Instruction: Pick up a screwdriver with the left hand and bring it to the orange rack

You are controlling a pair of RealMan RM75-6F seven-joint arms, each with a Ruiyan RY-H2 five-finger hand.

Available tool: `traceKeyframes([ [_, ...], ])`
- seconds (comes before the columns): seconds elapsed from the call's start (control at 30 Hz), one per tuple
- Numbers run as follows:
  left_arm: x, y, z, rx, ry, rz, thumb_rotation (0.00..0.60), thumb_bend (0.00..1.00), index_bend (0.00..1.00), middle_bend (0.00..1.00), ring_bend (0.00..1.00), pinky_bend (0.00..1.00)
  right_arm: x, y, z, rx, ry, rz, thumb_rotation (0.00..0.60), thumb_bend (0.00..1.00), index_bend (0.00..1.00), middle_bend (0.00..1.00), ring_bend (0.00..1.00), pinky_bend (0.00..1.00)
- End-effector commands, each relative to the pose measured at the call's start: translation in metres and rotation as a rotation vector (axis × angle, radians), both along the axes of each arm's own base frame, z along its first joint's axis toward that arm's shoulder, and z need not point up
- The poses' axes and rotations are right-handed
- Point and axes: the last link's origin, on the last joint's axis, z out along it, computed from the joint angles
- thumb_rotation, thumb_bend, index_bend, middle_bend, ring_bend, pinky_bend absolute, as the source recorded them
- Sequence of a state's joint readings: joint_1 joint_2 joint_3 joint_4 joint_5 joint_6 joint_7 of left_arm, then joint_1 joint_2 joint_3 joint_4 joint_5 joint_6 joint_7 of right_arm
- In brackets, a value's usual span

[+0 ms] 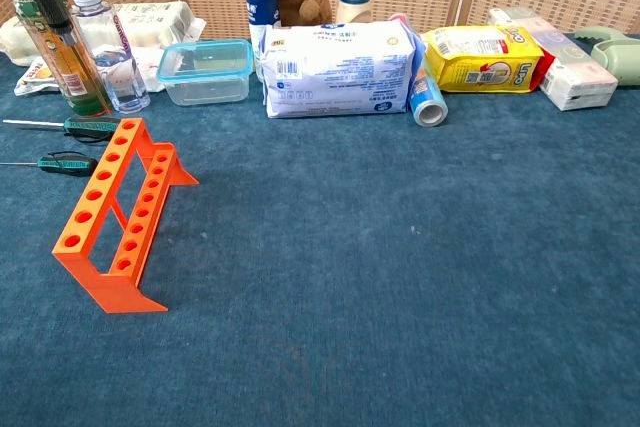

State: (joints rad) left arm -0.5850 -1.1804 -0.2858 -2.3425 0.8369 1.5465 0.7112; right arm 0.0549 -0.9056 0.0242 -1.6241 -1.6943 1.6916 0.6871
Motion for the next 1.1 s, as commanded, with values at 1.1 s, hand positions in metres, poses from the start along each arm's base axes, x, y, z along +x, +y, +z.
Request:
traceKeyframes([
  [1.1,0.004,0.007,-0.015,-0.01,0.016,0.017,0.6,0.49,0.51,1.0,0.98,1.0,-0.001,0.0,0.004,-0.002,-0.018,-0.001,0.6,0.07,0.09,0.16,0.14,0.18],
])
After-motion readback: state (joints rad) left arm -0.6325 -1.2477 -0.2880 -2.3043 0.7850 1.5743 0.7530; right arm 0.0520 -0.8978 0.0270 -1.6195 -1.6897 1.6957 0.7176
